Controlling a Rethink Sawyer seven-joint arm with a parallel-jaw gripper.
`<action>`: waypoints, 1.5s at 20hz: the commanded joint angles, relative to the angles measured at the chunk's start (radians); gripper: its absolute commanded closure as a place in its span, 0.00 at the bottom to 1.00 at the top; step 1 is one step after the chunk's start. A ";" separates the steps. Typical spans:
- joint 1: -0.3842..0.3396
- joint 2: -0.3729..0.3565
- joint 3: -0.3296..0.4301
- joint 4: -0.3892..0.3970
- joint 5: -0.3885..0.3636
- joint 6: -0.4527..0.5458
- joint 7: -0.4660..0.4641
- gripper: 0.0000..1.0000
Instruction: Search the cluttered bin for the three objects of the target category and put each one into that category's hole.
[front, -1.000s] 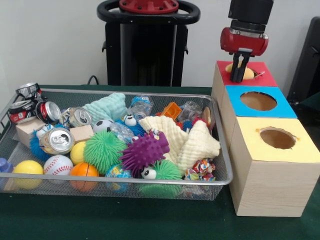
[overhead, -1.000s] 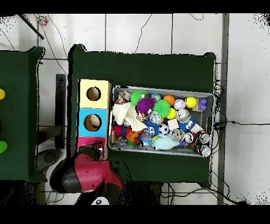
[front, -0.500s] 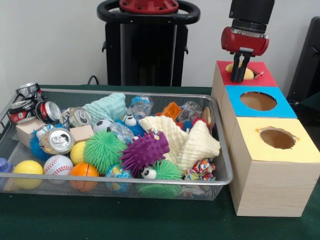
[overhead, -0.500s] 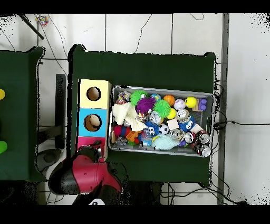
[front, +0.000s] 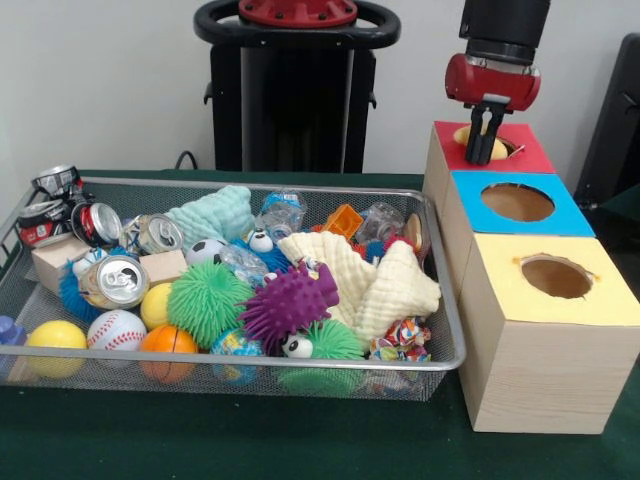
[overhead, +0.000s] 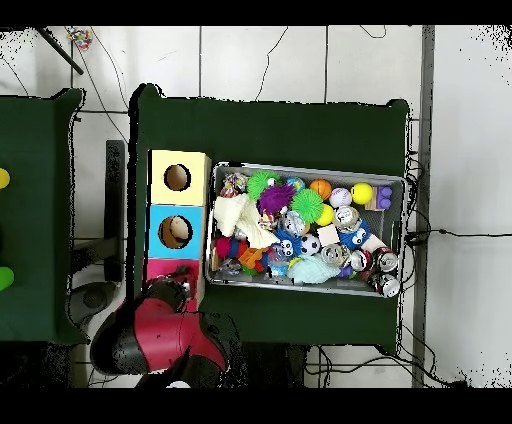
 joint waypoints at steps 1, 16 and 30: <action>0.054 0.049 0.085 0.084 0.019 -0.064 0.224 1.00; 0.023 -0.057 0.129 0.230 -0.039 -0.109 0.198 1.00; -0.264 -0.132 0.288 0.214 -0.171 0.007 0.062 1.00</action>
